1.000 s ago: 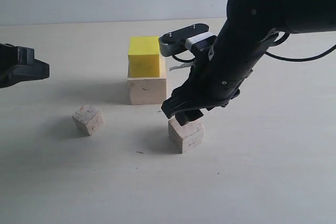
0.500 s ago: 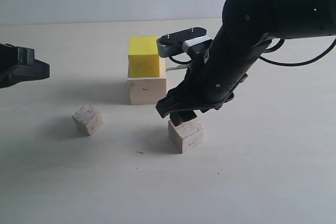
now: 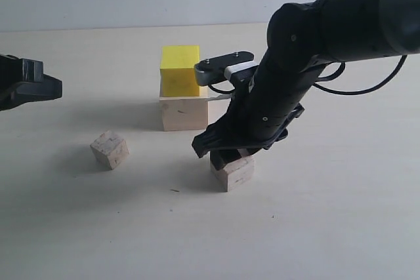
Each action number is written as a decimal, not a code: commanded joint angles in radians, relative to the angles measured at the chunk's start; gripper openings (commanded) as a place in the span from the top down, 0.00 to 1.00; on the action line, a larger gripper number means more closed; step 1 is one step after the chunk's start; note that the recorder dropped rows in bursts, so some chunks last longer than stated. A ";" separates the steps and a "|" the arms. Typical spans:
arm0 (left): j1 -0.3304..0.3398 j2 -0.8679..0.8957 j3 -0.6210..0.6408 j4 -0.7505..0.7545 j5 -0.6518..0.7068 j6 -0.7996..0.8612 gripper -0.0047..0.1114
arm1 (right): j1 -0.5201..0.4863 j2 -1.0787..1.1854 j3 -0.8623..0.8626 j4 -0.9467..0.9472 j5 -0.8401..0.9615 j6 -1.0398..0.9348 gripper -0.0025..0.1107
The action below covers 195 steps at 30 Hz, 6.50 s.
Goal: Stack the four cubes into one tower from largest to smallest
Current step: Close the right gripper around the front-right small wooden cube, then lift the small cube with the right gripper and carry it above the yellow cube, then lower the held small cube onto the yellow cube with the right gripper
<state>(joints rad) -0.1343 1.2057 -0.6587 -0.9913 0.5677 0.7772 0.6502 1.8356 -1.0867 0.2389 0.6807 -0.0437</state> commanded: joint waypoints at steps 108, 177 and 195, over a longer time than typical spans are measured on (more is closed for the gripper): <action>-0.006 -0.009 0.003 0.014 0.230 0.034 0.96 | -0.301 0.120 -0.784 0.198 0.531 -0.492 0.98; -0.006 -0.056 0.003 -0.074 0.239 0.024 0.96 | 0.035 0.254 -0.885 -0.299 0.419 0.701 0.98; -0.006 -0.056 0.003 -0.074 0.240 0.024 0.96 | 0.035 0.273 -0.885 -0.274 0.394 0.701 0.98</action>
<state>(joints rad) -0.1343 1.1616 -0.6587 -1.0534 0.8029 0.8037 0.6833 2.1113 -1.9660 -0.0403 1.0917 0.6580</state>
